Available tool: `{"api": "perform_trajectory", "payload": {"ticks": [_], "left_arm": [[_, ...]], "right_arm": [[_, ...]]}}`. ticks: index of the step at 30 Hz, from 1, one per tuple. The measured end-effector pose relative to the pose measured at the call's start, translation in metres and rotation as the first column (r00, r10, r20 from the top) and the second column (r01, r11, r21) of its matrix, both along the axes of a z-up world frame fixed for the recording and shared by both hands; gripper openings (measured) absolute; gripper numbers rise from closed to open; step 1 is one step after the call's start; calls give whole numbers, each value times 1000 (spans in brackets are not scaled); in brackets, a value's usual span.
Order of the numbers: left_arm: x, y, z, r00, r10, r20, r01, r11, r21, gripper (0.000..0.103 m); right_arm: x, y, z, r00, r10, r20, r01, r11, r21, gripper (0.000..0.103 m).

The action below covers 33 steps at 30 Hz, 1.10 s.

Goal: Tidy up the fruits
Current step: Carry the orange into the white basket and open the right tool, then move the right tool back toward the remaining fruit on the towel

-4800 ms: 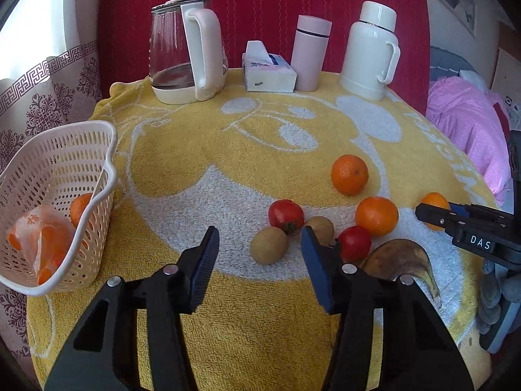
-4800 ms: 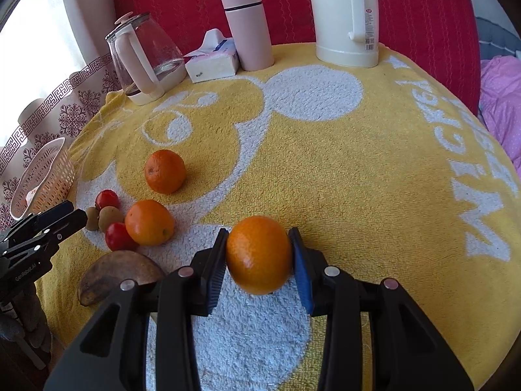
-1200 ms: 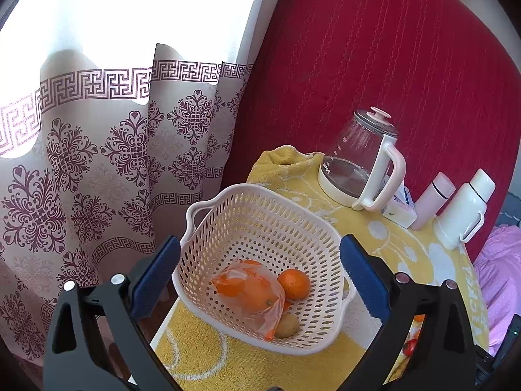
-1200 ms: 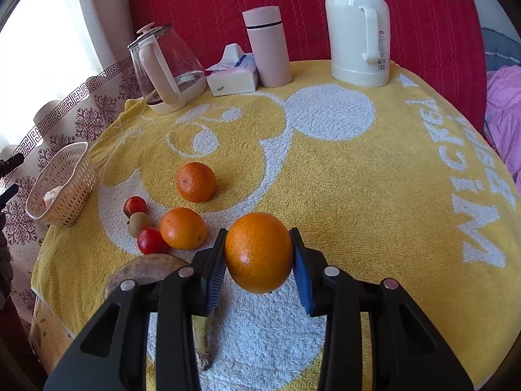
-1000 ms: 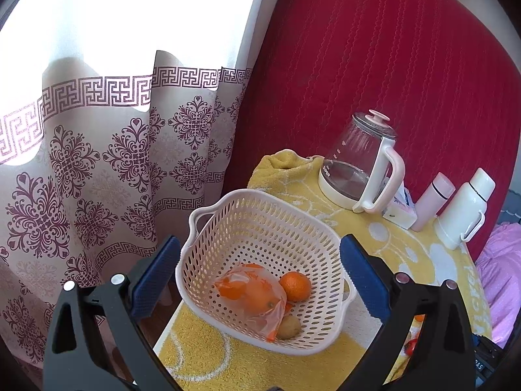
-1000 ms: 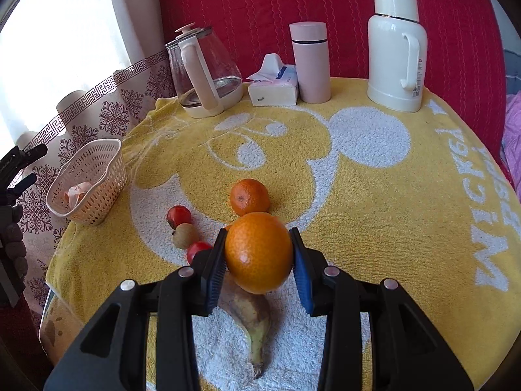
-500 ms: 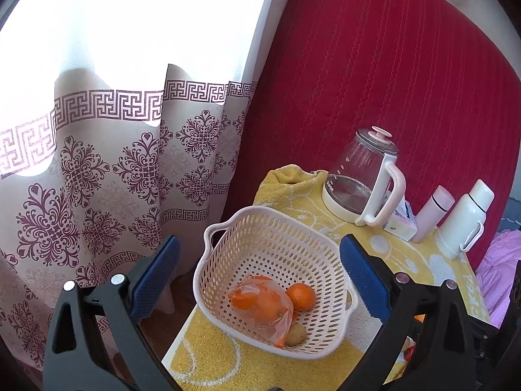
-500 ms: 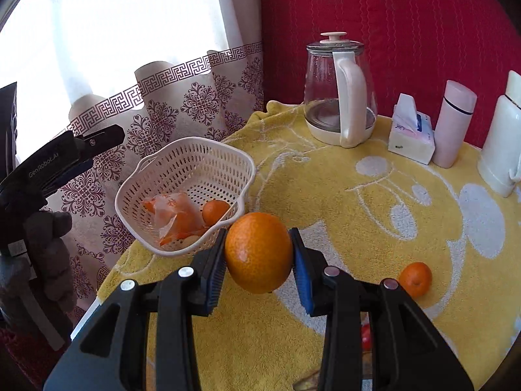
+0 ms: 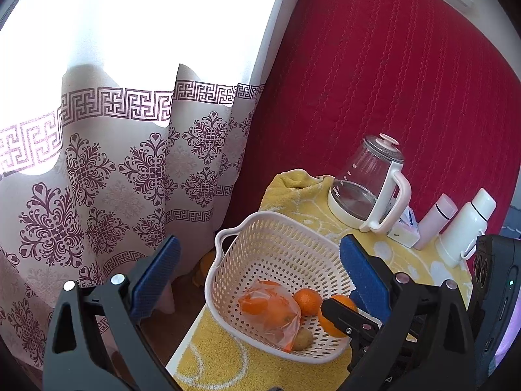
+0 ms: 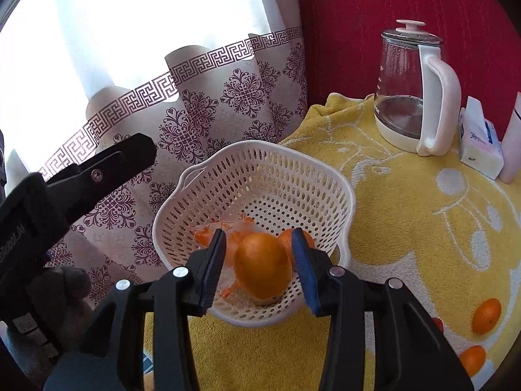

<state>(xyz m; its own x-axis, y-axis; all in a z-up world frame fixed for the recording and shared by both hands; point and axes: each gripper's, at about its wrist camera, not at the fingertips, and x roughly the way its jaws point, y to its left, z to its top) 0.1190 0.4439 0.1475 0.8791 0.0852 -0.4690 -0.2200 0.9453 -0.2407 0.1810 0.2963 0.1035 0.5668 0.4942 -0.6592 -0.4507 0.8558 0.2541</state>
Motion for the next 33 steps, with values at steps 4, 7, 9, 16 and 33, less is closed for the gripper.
{"api": "perform_trajectory", "payload": {"ticks": [4,7,9,16,33], "left_arm": [[1,0,0,1000,2,-1,-2,1000,-2,100],[1,0,-1,1000,0,-2,0,1000,-2,100],[0,-2,0,1000,-9,-1,9,1000,3,100],[1,-9,-2,1000,-17,-13,18,1000,6,100],[2,-16,-4,999,-30,-15,30,1000,3,100]], "right_arm": [[-3,-11,0,1000,-21,2,21,1000,13,44],[-4,-23,-1,999,-47,-3,47,999,28,44],[-4,-30,-3,998,-64,-9,65,997,37,44],[-10,-54,-13,992,-126,-31,128,989,68,52],[-23,-133,-20,963,-264,-54,267,960,79,57]]}}
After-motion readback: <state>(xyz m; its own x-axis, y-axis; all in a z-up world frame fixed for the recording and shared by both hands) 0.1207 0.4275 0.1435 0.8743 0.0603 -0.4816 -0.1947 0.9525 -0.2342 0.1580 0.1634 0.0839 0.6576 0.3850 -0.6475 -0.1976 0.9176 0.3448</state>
